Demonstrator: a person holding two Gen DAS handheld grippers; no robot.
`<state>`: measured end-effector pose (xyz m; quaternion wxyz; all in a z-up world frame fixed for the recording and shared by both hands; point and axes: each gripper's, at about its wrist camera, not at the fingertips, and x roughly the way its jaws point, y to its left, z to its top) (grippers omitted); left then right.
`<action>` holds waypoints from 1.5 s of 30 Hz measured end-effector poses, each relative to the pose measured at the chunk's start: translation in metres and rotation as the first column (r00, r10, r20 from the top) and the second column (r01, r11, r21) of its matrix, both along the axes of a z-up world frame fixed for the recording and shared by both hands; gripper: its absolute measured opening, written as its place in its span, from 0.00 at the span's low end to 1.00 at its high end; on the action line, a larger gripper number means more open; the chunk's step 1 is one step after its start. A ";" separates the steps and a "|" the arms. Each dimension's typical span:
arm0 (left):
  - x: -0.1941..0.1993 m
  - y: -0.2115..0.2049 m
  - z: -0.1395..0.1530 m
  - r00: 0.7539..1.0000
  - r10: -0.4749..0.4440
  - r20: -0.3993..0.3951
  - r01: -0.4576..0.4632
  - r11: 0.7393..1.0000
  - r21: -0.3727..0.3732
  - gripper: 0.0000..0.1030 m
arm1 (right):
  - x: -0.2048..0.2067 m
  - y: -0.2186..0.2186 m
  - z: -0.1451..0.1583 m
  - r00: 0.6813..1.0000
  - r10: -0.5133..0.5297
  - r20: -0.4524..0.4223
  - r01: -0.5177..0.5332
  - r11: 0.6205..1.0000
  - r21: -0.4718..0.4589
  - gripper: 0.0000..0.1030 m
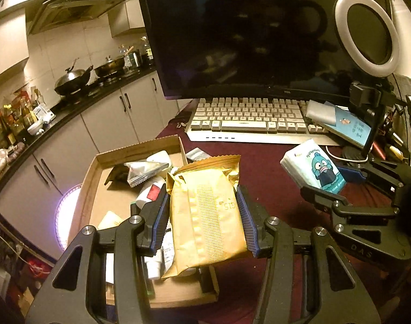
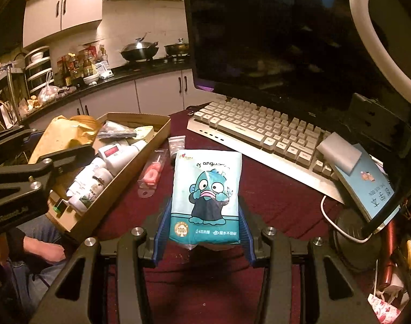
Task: Organize objects
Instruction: 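Carry the yellow packet and teal cartoon pack over the tray with both grippers, then open both grippers to drop the packet and cartoon pack into the tray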
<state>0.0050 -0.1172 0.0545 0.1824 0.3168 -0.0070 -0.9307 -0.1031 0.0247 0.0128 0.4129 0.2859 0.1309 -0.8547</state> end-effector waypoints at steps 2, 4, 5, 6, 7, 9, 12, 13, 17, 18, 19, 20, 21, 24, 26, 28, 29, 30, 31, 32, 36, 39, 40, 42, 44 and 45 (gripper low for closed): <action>0.000 -0.009 0.002 1.000 -0.009 0.005 0.009 1.000 0.026 0.46 | 0.001 -0.001 0.000 1.000 0.009 0.008 -0.009 1.000 -0.003 0.44; 0.005 -0.028 0.010 1.000 -0.001 -0.007 0.002 0.996 0.089 0.46 | 0.003 -0.002 0.000 1.000 0.016 0.016 -0.016 1.000 -0.006 0.44; 0.010 -0.042 0.016 1.000 0.013 -0.020 -0.011 0.992 0.125 0.46 | 0.004 -0.002 0.000 1.000 0.020 0.021 -0.020 1.000 -0.009 0.44; 0.016 -0.058 0.022 0.999 0.039 -0.032 -0.033 0.987 0.157 0.46 | 0.004 -0.002 0.001 0.999 0.024 0.025 -0.024 1.000 -0.013 0.44; 0.021 -0.070 0.026 0.997 0.060 -0.038 -0.053 0.984 0.171 0.46 | 0.005 -0.002 0.001 0.999 0.034 0.039 -0.033 0.999 -0.019 0.44; 0.032 -0.099 0.034 0.990 0.130 -0.047 -0.119 0.976 0.183 0.46 | 0.005 -0.003 0.002 0.996 0.054 0.077 -0.051 0.998 -0.037 0.44; 0.044 -0.137 0.033 0.971 0.236 -0.035 -0.224 0.952 0.210 0.46 | 0.008 -0.010 0.008 0.985 0.108 0.138 -0.101 0.993 -0.058 0.44; 0.046 -0.145 0.030 0.966 0.256 -0.027 -0.244 0.945 0.220 0.46 | 0.009 -0.013 0.011 0.982 0.124 0.145 -0.116 0.991 -0.060 0.44; 0.046 -0.174 0.010 0.948 0.319 0.019 -0.313 0.916 0.251 0.46 | 0.012 -0.027 0.026 0.974 0.178 0.141 -0.173 0.984 -0.045 0.44; 0.044 -0.178 0.005 0.946 0.321 0.033 -0.318 0.911 0.261 0.46 | 0.012 -0.031 0.029 0.972 0.190 0.140 -0.186 0.982 -0.038 0.44; 0.040 -0.182 0.000 0.947 0.317 0.048 -0.318 0.909 0.271 0.46 | 0.011 -0.039 0.032 0.966 0.213 0.149 -0.212 0.977 -0.027 0.44; 0.035 -0.183 -0.006 0.950 0.305 0.065 -0.311 0.909 0.278 0.46 | 0.011 -0.046 0.034 0.959 0.233 0.164 -0.231 0.972 -0.027 0.44; 0.034 -0.184 -0.011 0.951 0.299 0.072 -0.307 0.908 0.283 0.46 | 0.009 -0.053 0.035 0.948 0.258 0.188 -0.256 0.966 -0.033 0.44; 0.028 -0.190 -0.021 0.950 0.295 0.102 -0.312 0.903 0.295 0.46 | 0.006 -0.087 0.037 0.857 0.389 0.337 -0.379 0.920 -0.099 0.44; 0.030 -0.197 -0.024 0.946 0.303 0.115 -0.324 0.895 0.306 0.46 | 0.004 -0.118 0.035 0.802 0.444 0.399 -0.432 0.893 -0.125 0.44; 0.032 -0.203 -0.026 0.942 0.309 0.128 -0.334 0.886 0.322 0.46 | -0.001 -0.153 0.029 0.753 0.473 0.457 -0.464 0.875 -0.141 0.44; 0.033 -0.205 -0.028 0.940 0.313 0.134 -0.340 0.881 0.330 0.46 | -0.004 -0.168 0.025 0.725 0.482 0.491 -0.470 0.868 -0.158 0.44; 0.032 -0.206 -0.029 0.940 0.312 0.140 -0.341 0.878 0.334 0.46 | -0.008 -0.187 0.021 0.689 0.490 0.534 -0.473 0.862 -0.181 0.44; 0.032 -0.207 -0.031 0.940 0.309 0.145 -0.341 0.877 0.340 0.46 | -0.011 -0.202 0.018 0.665 0.493 0.561 -0.472 0.860 -0.195 0.44; 0.031 -0.207 -0.034 0.940 0.305 0.152 -0.340 0.874 0.347 0.44 | -0.015 -0.215 0.015 0.648 0.493 0.581 -0.473 0.858 -0.201 0.44; 0.027 -0.208 -0.041 0.943 0.284 0.175 -0.330 0.871 0.365 0.46 | -0.038 -0.256 -0.002 0.641 0.419 0.643 -0.420 0.893 -0.164 0.44; 0.022 -0.207 -0.046 0.943 0.277 0.186 -0.327 0.875 0.355 0.46 | -0.048 -0.275 -0.016 0.689 0.351 0.634 -0.400 0.914 -0.072 0.44; 0.019 -0.206 -0.048 0.945 0.265 0.191 -0.319 0.876 0.361 0.46 | -0.048 -0.281 -0.019 0.736 0.319 0.597 -0.390 0.921 -0.010 0.44; 0.013 -0.206 -0.050 0.945 0.261 0.194 -0.316 0.879 0.356 0.46 | -0.046 -0.289 -0.021 0.806 0.291 0.515 -0.375 0.925 0.065 0.44; 0.008 -0.209 -0.049 0.944 0.268 0.192 -0.320 0.882 0.347 0.46 | -0.045 -0.295 -0.021 0.863 0.272 0.426 -0.351 0.929 0.118 0.44; 0.005 -0.210 -0.049 0.944 0.269 0.190 -0.321 0.883 0.343 0.46 | -0.045 -0.297 -0.021 0.870 0.273 0.410 -0.349 0.929 0.123 0.45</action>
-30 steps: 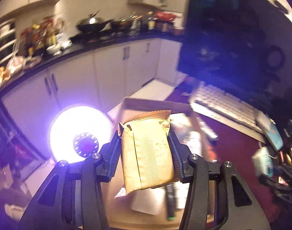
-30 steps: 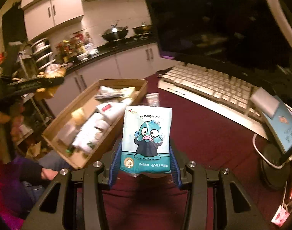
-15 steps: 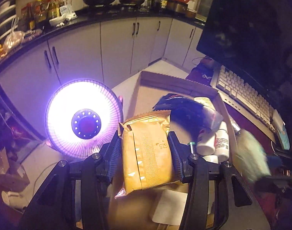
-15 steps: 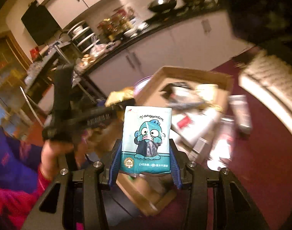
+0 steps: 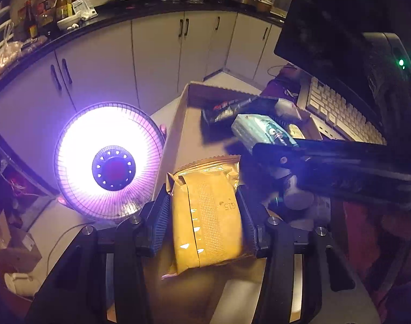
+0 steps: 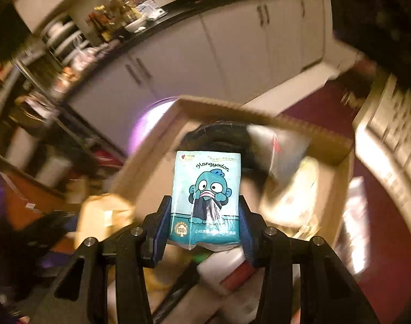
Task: Organize objects
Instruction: 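Open both grippers to drop the packet and cartoon pack into the tray, then grasp the white hand-cream tube with the right gripper while the left moves to the candle package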
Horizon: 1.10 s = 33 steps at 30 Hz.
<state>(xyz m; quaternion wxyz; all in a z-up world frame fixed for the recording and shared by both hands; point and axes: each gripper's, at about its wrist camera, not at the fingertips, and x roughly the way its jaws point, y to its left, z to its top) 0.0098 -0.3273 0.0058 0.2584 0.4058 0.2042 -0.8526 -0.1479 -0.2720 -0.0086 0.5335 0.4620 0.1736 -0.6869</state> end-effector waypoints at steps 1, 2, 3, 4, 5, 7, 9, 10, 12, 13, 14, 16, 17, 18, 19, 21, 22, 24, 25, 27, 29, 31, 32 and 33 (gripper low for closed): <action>-0.003 -0.002 -0.001 1.000 0.005 0.009 -0.005 1.000 -0.004 0.46 | -0.001 0.000 -0.002 1.000 -0.001 0.007 0.001 1.000 -0.005 0.47; -0.007 -0.003 -0.003 1.000 0.010 0.022 -0.010 1.000 -0.004 0.46 | -0.002 0.001 -0.004 1.000 -0.004 0.021 0.004 1.000 -0.010 0.47; -0.009 -0.003 -0.005 0.999 0.014 0.031 -0.014 1.000 -0.006 0.46 | -0.003 0.003 -0.006 0.999 -0.008 0.039 0.009 1.000 -0.019 0.48; -0.013 -0.003 -0.007 0.999 0.018 0.044 -0.018 1.000 -0.010 0.46 | -0.005 0.005 -0.008 0.998 -0.013 0.057 0.014 0.999 -0.031 0.50; -0.015 -0.001 -0.008 0.998 0.023 0.059 -0.021 1.000 -0.020 0.46 | -0.007 0.009 -0.007 0.997 -0.017 0.077 0.020 0.999 -0.045 0.53; -0.017 0.002 -0.010 0.997 0.031 0.068 -0.029 0.999 -0.042 0.47 | -0.008 0.022 0.003 0.994 -0.026 0.109 0.036 0.996 -0.086 0.60; -0.016 0.002 -0.010 0.997 0.041 0.064 -0.038 0.998 -0.042 0.47 | -0.008 0.041 0.015 0.992 -0.025 0.124 0.043 0.989 -0.143 0.67; -0.015 0.002 -0.010 0.997 0.049 0.059 -0.047 0.998 -0.036 0.50 | -0.009 0.058 0.025 0.992 -0.029 0.125 0.052 0.981 -0.185 0.68; -0.011 0.001 -0.008 0.997 0.065 0.037 -0.064 0.998 -0.029 0.57 | -0.013 0.085 0.038 0.992 -0.056 0.113 0.082 0.968 -0.237 0.71; -0.008 0.002 -0.006 0.997 0.070 0.023 -0.069 0.997 -0.024 0.58 | -0.014 0.097 0.042 0.992 -0.075 0.101 0.098 0.963 -0.252 0.73; -0.005 0.003 -0.003 0.997 0.072 0.013 -0.072 0.997 -0.022 0.63 | -0.019 0.115 0.047 0.991 -0.108 0.077 0.125 0.956 -0.265 0.75; -0.002 0.008 0.005 0.997 0.071 -0.013 -0.071 0.997 -0.028 0.67 | -0.030 0.142 0.048 0.984 -0.176 0.024 0.176 0.949 -0.261 0.75; 0.001 0.012 0.010 0.997 0.067 -0.032 -0.068 0.997 -0.033 0.67 | -0.034 0.153 0.046 0.979 -0.201 0.010 0.197 0.947 -0.253 0.75; 0.003 0.016 0.013 0.997 0.065 -0.047 -0.067 0.997 -0.038 0.67 | -0.041 0.165 0.042 0.974 -0.227 0.005 0.221 0.946 -0.237 0.75; 0.005 0.020 0.017 0.996 0.061 -0.067 -0.064 0.997 -0.042 0.67 | -0.044 0.170 0.038 0.972 -0.236 0.007 0.231 0.946 -0.226 0.75; 0.008 0.028 0.023 0.994 0.040 -0.097 -0.045 0.998 -0.052 0.70 | -0.048 0.186 0.024 0.970 -0.241 0.005 0.238 0.953 -0.188 0.75; 0.008 0.033 0.026 0.994 0.029 -0.105 -0.035 0.998 -0.058 0.71 | -0.046 0.189 0.018 0.973 -0.232 -0.011 0.227 0.959 -0.168 0.75; 0.006 0.040 0.030 0.993 0.013 -0.115 -0.022 0.997 -0.070 0.73 | -0.037 0.191 0.008 0.977 -0.204 -0.069 0.193 0.972 -0.134 0.74; 0.004 0.043 0.032 0.993 0.007 -0.121 -0.016 0.997 -0.076 0.73 | -0.028 0.189 0.002 0.978 -0.180 -0.104 0.168 0.979 -0.113 0.69; 0.000 0.048 0.032 0.993 -0.003 -0.119 -0.007 0.997 -0.082 0.73 | -0.012 0.183 -0.006 0.983 -0.116 -0.140 0.106 0.991 -0.081 0.57; -0.004 0.052 0.034 0.993 -0.015 -0.114 0.005 0.996 -0.087 0.73 | 0.002 0.173 -0.009 0.987 -0.054 -0.154 0.045 0.997 -0.062 0.52; -0.006 0.056 0.037 0.992 -0.029 -0.122 0.019 0.996 -0.086 0.73 | 0.011 0.165 -0.013 0.984 -0.024 -0.178 0.017 0.999 -0.045 0.51; -0.006 0.057 0.038 0.992 -0.033 -0.126 0.022 0.996 -0.086 0.73 | 0.013 0.162 -0.014 0.984 -0.013 -0.178 0.007 0.999 -0.039 0.51; -0.007 0.059 0.038 0.991 -0.037 -0.127 0.026 0.996 -0.088 0.73 | 0.016 0.156 -0.016 0.984 -0.001 -0.176 -0.005 0.999 -0.031 0.51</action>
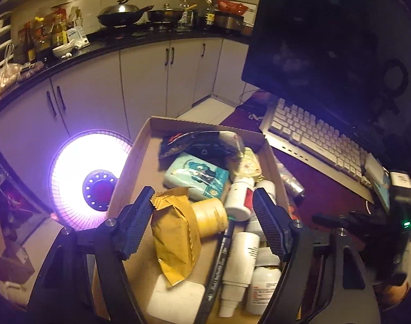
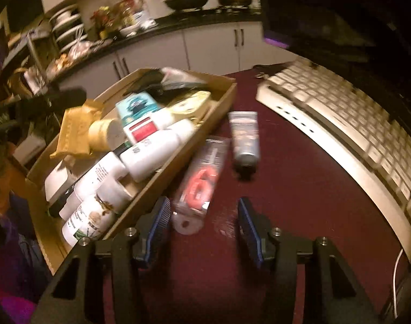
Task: Organize objects
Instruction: 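Grasp the white hand-cream tube with the right gripper while the left moves to the candle package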
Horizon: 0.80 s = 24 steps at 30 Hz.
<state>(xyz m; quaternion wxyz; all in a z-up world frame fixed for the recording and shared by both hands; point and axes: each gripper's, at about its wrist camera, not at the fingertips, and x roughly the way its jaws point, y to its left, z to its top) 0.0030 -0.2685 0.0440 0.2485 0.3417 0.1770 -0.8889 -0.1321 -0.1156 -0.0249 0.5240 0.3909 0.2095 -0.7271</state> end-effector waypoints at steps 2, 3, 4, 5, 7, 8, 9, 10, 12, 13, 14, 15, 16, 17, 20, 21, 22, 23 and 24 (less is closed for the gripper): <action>-0.001 0.003 -0.001 1.000 -0.002 0.008 0.002 1.000 -0.009 0.73 | 0.005 -0.010 -0.003 1.000 0.007 -0.020 -0.007 1.000 0.024 0.45; -0.002 0.004 -0.002 1.000 -0.002 0.012 0.002 1.000 -0.011 0.73 | 0.006 -0.014 -0.006 0.999 0.010 -0.035 -0.008 0.999 0.036 0.41; -0.002 0.004 -0.003 1.000 -0.004 0.014 0.004 1.000 -0.012 0.73 | 0.005 -0.017 -0.009 0.999 0.008 -0.048 -0.006 0.999 0.050 0.32; -0.002 0.004 -0.003 1.000 -0.007 0.012 0.007 1.000 -0.010 0.73 | 0.003 -0.019 -0.012 0.999 -0.003 -0.055 0.006 0.998 0.056 0.31; 0.000 0.004 -0.001 1.000 -0.014 0.000 0.014 1.000 -0.003 0.73 | -0.003 -0.014 -0.013 0.998 -0.034 -0.046 0.037 0.997 0.061 0.28; 0.001 0.005 0.001 1.000 -0.018 -0.006 0.018 1.000 0.000 0.73 | -0.006 -0.007 -0.013 0.997 -0.056 -0.043 0.059 0.996 0.069 0.27; 0.002 0.005 0.002 1.000 -0.023 -0.009 0.023 1.000 0.003 0.73 | -0.011 0.004 -0.013 0.996 -0.087 -0.027 0.088 0.993 0.075 0.27; 0.002 0.006 0.003 1.000 -0.028 -0.013 0.028 1.000 0.006 0.73 | -0.015 0.015 -0.013 0.994 -0.108 0.006 0.108 0.991 0.076 0.26; 0.003 0.008 0.007 0.999 -0.037 -0.029 0.037 0.999 0.008 0.73 | -0.019 0.037 -0.012 0.986 -0.159 0.054 0.155 0.984 0.083 0.27; 0.002 0.009 0.008 0.999 -0.042 -0.032 0.042 0.999 0.005 0.73 | -0.017 0.051 -0.010 0.979 -0.183 0.089 0.175 0.980 0.095 0.27; 0.001 0.011 0.010 0.998 -0.050 -0.036 0.050 0.999 0.003 0.73 | -0.013 0.057 -0.009 0.977 -0.172 0.125 0.158 0.981 0.112 0.29; 0.000 0.013 0.010 0.998 -0.058 -0.038 0.058 0.998 0.002 0.73 | -0.008 0.063 -0.008 0.975 -0.147 0.168 0.127 0.984 0.127 0.29; -0.001 0.015 0.011 0.997 -0.067 -0.039 0.067 0.998 0.000 0.73 | -0.001 0.069 -0.004 0.969 -0.104 0.225 0.079 0.990 0.118 0.29; -0.003 0.017 0.012 0.996 -0.076 -0.039 0.076 0.997 -0.002 0.73 | 0.002 0.072 0.002 0.967 -0.080 0.241 0.057 0.993 0.100 0.29; -0.005 0.025 0.014 0.994 -0.098 -0.045 0.098 0.995 -0.004 0.73 | -0.004 0.070 0.030 0.986 -0.065 0.151 0.060 0.998 0.037 0.46; -0.006 0.028 0.014 0.993 -0.106 -0.047 0.106 0.994 -0.003 0.73 | -0.009 0.064 0.038 0.993 -0.062 0.096 0.061 0.998 0.017 0.53; -0.006 0.031 0.014 0.992 -0.117 -0.047 0.117 0.993 -0.003 0.73 | -0.017 0.053 0.043 0.998 -0.059 0.027 0.059 0.998 -0.006 0.62; -0.008 0.035 0.014 0.991 -0.130 -0.041 0.130 0.992 -0.005 0.73 | -0.024 0.038 0.045 0.997 -0.054 -0.059 0.054 0.999 -0.009 0.62; -0.009 0.039 0.013 0.989 -0.142 -0.035 0.142 0.990 -0.005 0.73 | -0.031 0.024 0.041 0.991 -0.045 -0.125 0.047 0.999 0.007 0.62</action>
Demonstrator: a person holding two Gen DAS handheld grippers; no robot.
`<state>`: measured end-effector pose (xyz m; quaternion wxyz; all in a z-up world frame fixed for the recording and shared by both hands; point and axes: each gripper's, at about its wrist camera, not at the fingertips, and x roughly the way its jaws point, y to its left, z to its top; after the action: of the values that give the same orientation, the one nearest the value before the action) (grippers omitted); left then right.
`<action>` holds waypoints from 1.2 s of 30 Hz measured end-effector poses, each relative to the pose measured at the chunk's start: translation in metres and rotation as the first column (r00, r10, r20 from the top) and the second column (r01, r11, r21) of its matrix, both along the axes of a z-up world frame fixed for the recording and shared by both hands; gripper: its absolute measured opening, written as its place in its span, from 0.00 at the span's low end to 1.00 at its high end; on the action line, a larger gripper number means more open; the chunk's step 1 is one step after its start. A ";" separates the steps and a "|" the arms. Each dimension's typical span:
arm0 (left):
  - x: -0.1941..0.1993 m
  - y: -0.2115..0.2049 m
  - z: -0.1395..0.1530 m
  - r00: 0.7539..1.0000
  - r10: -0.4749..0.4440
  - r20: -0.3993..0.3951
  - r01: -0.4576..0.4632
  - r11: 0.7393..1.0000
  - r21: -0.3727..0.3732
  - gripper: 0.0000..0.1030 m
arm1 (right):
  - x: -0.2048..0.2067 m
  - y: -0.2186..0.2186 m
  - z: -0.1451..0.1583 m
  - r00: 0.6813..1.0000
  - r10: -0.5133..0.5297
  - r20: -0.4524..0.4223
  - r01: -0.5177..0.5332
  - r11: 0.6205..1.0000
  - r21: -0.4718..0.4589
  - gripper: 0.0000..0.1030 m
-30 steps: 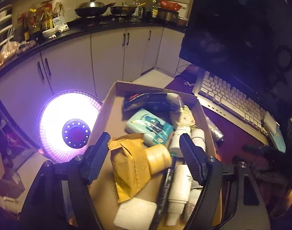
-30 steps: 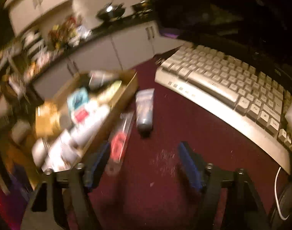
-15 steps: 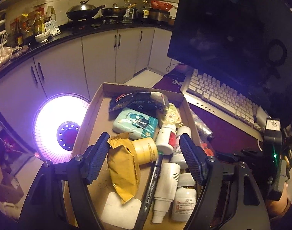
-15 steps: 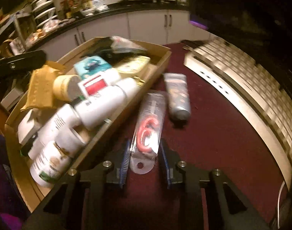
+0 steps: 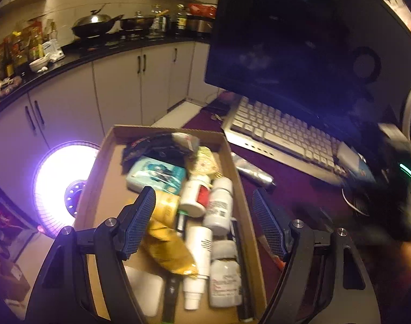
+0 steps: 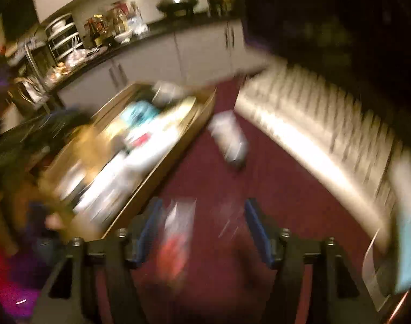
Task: Organize objects
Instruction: 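Grasp the white hand-cream tube with the right gripper while the left moves to the candle package, then grasp the clear package with the red candle using the left gripper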
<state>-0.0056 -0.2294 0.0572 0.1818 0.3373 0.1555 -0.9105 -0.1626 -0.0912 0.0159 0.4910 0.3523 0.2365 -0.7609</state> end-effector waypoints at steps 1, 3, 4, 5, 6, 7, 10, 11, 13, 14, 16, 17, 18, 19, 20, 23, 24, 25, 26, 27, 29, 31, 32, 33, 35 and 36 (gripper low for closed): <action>0.000 0.005 -0.001 1.000 -0.012 0.004 0.012 1.000 0.001 0.73 | -0.007 -0.020 -0.008 0.998 0.015 -0.064 -0.012 0.999 0.041 0.62; 0.000 0.015 -0.003 0.999 -0.044 0.015 0.044 0.999 0.006 0.73 | -0.017 -0.050 -0.025 0.996 0.048 -0.072 -0.041 0.995 0.090 0.62; 0.000 0.024 -0.004 0.997 -0.074 0.025 0.074 0.997 0.012 0.73 | -0.022 -0.058 -0.034 0.996 0.053 -0.068 -0.046 0.994 0.103 0.58; -0.001 0.030 -0.005 0.995 -0.098 0.030 0.097 0.995 0.016 0.73 | -0.023 -0.063 -0.042 0.996 0.052 -0.074 -0.044 0.992 0.116 0.51; -0.002 0.038 -0.006 0.991 -0.125 0.037 0.125 0.992 0.019 0.73 | -0.026 -0.069 -0.049 0.996 0.052 -0.079 -0.041 0.990 0.133 0.46; -0.004 0.047 -0.007 0.986 -0.158 0.047 0.157 0.987 0.019 0.73 | -0.030 -0.071 -0.055 0.996 0.045 -0.074 -0.034 0.990 0.137 0.33; -0.009 0.067 -0.012 0.972 -0.227 0.063 0.225 0.974 0.032 0.73 | -0.036 -0.051 -0.054 1.000 -0.009 -0.012 0.010 0.996 0.087 0.26; -0.011 0.073 -0.014 0.967 -0.244 0.068 0.242 0.969 0.040 0.73 | -0.037 -0.042 -0.054 1.000 -0.026 -0.002 0.026 0.996 0.083 0.26; -0.016 0.084 -0.019 0.957 -0.280 0.082 0.276 0.959 0.058 0.73 | -0.039 -0.011 -0.053 0.997 -0.074 0.027 0.071 0.995 0.073 0.26; -0.019 0.090 -0.021 0.951 -0.296 0.090 0.291 0.955 0.065 0.73 | -0.038 0.003 -0.053 0.995 -0.095 0.040 0.092 0.994 0.063 0.26; -0.025 0.104 -0.024 0.941 -0.321 0.105 0.316 0.946 0.068 0.73 | -0.034 0.038 -0.050 0.987 -0.141 0.074 0.138 0.990 0.039 0.26; -0.028 0.112 -0.026 0.937 -0.326 0.124 0.322 0.945 0.057 0.73 | -0.031 0.050 -0.049 0.984 -0.158 0.080 0.156 0.987 0.031 0.26; -0.032 0.116 -0.027 0.937 -0.324 0.134 0.320 0.946 0.050 0.73 | -0.027 0.062 -0.047 0.981 -0.176 0.082 0.175 0.984 0.025 0.26; -0.036 0.122 -0.029 0.935 -0.321 0.150 0.319 0.947 0.040 0.73 | -0.022 0.075 -0.045 0.978 -0.193 0.082 0.192 0.981 0.017 0.26; -0.041 0.127 -0.033 0.932 -0.319 0.171 0.318 0.948 0.034 0.73 | -0.019 0.083 -0.043 0.976 -0.200 0.082 0.200 0.980 0.012 0.26; -0.054 0.141 -0.044 0.922 -0.309 0.235 0.313 0.949 0.020 0.73 | -0.006 0.095 -0.034 0.973 -0.222 0.063 0.223 0.975 -0.012 0.27; -0.057 0.143 -0.048 0.918 -0.308 0.251 0.313 0.950 0.020 0.73 | -0.003 0.102 -0.032 0.971 -0.234 0.057 0.235 0.972 -0.020 0.27; -0.060 0.147 -0.052 0.913 -0.304 0.272 0.312 0.950 0.017 0.73 | -0.001 0.108 -0.030 0.967 -0.249 0.054 0.251 0.968 -0.031 0.27; -0.063 0.150 -0.056 0.909 -0.296 0.293 0.308 0.952 0.008 0.73 | -0.002 0.111 -0.029 0.965 -0.257 0.054 0.260 0.965 -0.041 0.27; -0.066 0.152 -0.059 0.906 -0.288 0.311 0.303 0.953 0.001 0.73 | -0.001 0.114 -0.028 0.963 -0.265 0.053 0.268 0.962 -0.052 0.27; -0.074 0.153 -0.067 0.900 -0.269 0.343 0.293 0.956 -0.018 0.73 | -0.002 0.117 -0.025 0.959 -0.278 0.053 0.282 0.956 -0.085 0.27; -0.083 0.150 -0.080 0.887 -0.251 0.388 0.280 0.960 -0.020 0.73 | -0.001 0.119 -0.024 0.960 -0.272 0.059 0.277 0.955 -0.105 0.27; -0.088 0.150 -0.082 0.890 -0.230 0.395 0.276 0.959 -0.062 0.73 | -0.001 0.119 -0.023 0.961 -0.271 0.058 0.276 0.955 -0.113 0.27; -0.090 0.149 -0.083 0.890 -0.227 0.396 0.278 0.958 -0.074 0.73 | 0.000 0.119 -0.022 0.962 -0.269 0.056 0.274 0.954 -0.122 0.27; -0.093 0.150 -0.081 0.889 -0.270 0.369 0.307 0.951 -0.045 0.66 | 0.001 0.120 -0.021 0.963 -0.264 0.055 0.270 0.953 -0.135 0.27; -0.094 0.152 -0.079 0.886 -0.308 0.347 0.337 0.941 -0.023 0.62 | 0.001 0.121 -0.021 0.963 -0.265 0.055 0.270 0.953 -0.139 0.27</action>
<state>-0.1001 -0.0775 -0.0220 0.0656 0.5021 0.0262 -0.8619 -0.1616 0.0302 -0.0053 0.4118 0.3578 0.1217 -0.8292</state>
